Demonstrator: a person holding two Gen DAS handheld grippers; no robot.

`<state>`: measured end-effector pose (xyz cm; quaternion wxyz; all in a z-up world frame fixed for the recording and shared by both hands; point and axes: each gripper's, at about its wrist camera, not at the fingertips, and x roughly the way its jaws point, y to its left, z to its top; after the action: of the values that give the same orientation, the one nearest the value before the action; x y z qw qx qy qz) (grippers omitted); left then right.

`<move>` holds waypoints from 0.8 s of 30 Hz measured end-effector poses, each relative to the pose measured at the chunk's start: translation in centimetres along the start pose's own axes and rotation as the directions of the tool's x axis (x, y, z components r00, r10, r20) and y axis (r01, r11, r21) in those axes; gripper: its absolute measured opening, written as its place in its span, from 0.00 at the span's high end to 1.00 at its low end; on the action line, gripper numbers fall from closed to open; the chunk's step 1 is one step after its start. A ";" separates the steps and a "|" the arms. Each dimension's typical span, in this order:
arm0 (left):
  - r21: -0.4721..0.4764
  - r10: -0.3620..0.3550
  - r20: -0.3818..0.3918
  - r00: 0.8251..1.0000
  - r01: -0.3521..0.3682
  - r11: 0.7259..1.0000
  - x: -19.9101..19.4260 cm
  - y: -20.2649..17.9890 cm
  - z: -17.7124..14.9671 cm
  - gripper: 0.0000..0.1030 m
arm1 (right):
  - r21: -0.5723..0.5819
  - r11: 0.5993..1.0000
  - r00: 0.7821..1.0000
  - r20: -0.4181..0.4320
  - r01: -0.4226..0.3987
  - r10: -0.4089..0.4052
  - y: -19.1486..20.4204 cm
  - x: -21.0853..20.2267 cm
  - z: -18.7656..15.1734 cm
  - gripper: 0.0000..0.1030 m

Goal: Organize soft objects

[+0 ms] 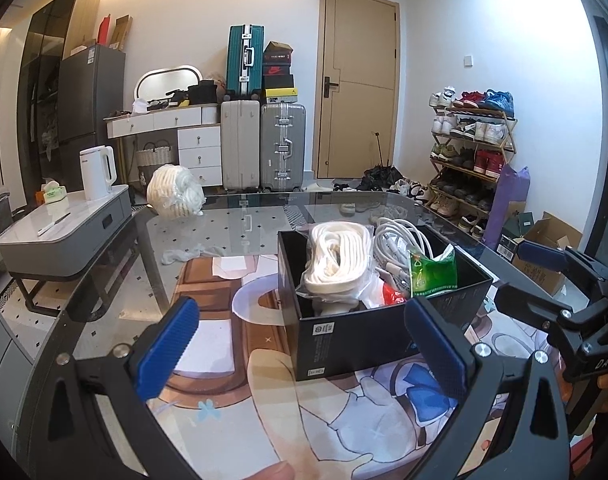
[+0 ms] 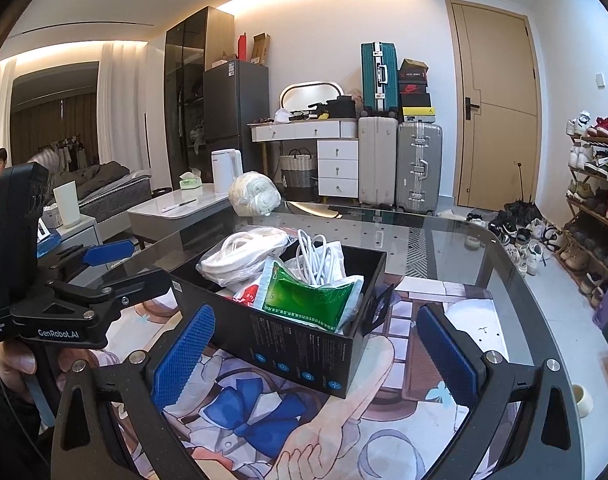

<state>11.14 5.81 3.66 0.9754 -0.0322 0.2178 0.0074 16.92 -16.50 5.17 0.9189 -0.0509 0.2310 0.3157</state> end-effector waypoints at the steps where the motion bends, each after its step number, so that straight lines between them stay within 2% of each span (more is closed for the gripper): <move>1: -0.002 -0.001 0.002 1.000 0.001 1.000 0.0 0.0 0.0 0.00 | -0.001 1.000 1.000 0.000 -0.003 0.003 0.0 0.0 0.0 0.00; 24: -0.015 -0.008 0.008 1.000 0.008 1.000 -0.1 0.2 -0.1 0.00 | -0.005 1.000 1.000 0.009 0.001 -0.001 -0.1 -0.1 0.0 0.00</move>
<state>11.00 5.99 3.58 0.9760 -0.0403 0.2139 0.0051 16.89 -16.59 5.16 0.9200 -0.0519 0.2259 0.3161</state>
